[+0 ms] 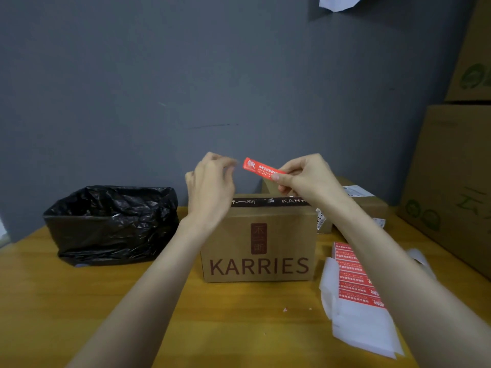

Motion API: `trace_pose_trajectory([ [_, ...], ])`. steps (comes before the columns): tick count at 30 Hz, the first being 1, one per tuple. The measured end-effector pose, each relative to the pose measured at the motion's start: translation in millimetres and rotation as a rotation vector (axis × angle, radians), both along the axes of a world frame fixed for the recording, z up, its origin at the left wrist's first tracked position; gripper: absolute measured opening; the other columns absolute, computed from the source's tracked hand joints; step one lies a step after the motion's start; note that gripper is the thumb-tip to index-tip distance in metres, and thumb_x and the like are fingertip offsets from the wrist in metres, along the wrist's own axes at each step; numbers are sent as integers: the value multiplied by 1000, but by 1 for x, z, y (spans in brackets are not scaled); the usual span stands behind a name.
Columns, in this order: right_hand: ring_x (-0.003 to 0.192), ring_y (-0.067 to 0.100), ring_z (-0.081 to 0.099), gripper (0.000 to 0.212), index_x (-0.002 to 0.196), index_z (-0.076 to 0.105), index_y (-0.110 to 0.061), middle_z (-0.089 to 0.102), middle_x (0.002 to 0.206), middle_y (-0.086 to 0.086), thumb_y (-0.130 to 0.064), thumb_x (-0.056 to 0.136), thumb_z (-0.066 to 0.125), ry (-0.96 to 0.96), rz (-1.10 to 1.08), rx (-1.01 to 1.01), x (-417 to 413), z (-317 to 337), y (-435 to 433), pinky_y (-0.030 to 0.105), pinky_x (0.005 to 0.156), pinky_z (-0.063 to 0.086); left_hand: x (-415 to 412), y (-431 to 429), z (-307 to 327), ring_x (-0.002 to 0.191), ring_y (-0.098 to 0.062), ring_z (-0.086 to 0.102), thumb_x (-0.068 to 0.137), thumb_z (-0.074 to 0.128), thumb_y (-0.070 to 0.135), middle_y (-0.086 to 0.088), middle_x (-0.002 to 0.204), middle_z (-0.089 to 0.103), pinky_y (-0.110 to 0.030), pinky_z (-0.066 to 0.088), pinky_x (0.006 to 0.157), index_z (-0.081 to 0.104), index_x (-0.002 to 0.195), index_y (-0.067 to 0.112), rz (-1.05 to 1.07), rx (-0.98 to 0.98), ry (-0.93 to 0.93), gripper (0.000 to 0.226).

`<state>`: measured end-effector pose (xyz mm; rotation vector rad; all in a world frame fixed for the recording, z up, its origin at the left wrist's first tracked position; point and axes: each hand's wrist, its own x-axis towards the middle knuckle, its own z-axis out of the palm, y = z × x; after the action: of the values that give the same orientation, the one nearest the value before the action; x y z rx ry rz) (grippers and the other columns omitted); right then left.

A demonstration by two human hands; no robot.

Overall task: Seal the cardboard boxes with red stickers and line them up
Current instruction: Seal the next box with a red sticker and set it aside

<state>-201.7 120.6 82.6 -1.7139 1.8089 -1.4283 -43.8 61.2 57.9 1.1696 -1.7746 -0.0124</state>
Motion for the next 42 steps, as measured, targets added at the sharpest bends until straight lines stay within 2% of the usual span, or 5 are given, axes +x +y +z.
trace_pose_trajectory([
  [5, 55, 6, 59, 11, 73, 70, -15, 67, 63, 2, -22, 82, 70, 118, -28, 11, -1, 3, 0, 17, 56, 48, 6, -4, 13, 74, -14, 61, 93, 50, 40, 2, 75, 67, -31, 46, 73, 66, 80, 16, -303, 350, 405, 31],
  [18, 57, 4, 59, 13, 97, 71, -9, 68, 70, 1, -13, 89, 61, 88, 29, 111, -5, 1, -10, 3, 45, 38, 8, 8, 18, 64, -1, 59, 81, 72, 17, 5, 67, 66, -5, 45, 60, 76, 87, 15, -261, 150, 133, 8],
  [22, 67, 7, 65, 45, 128, 50, -11, 70, 73, 1, -14, 86, 66, 70, 64, 191, -4, 2, -14, 8, 61, 41, 6, 6, 14, 64, -1, 58, 82, 72, 17, 5, 66, 64, -9, 46, 64, 74, 97, 11, -192, 57, 69, 17],
  [28, 62, 8, 64, 10, 80, 66, -9, 70, 74, 3, -16, 86, 65, -84, 34, 228, -7, -3, -19, 17, 54, 44, 5, -12, 12, 53, 5, 57, 80, 73, 16, 2, 62, 66, -4, 39, 51, 68, 85, 14, -214, 278, 182, 7],
  [42, 72, 21, 64, 12, 71, 64, -10, 68, 76, 12, -8, 80, 72, -336, -84, 238, -9, -11, -36, 30, 72, 55, -14, -33, 3, 57, -6, 48, 82, 70, 16, 7, 59, 55, -24, 38, 58, 58, 60, 22, -188, 444, 311, 26],
])
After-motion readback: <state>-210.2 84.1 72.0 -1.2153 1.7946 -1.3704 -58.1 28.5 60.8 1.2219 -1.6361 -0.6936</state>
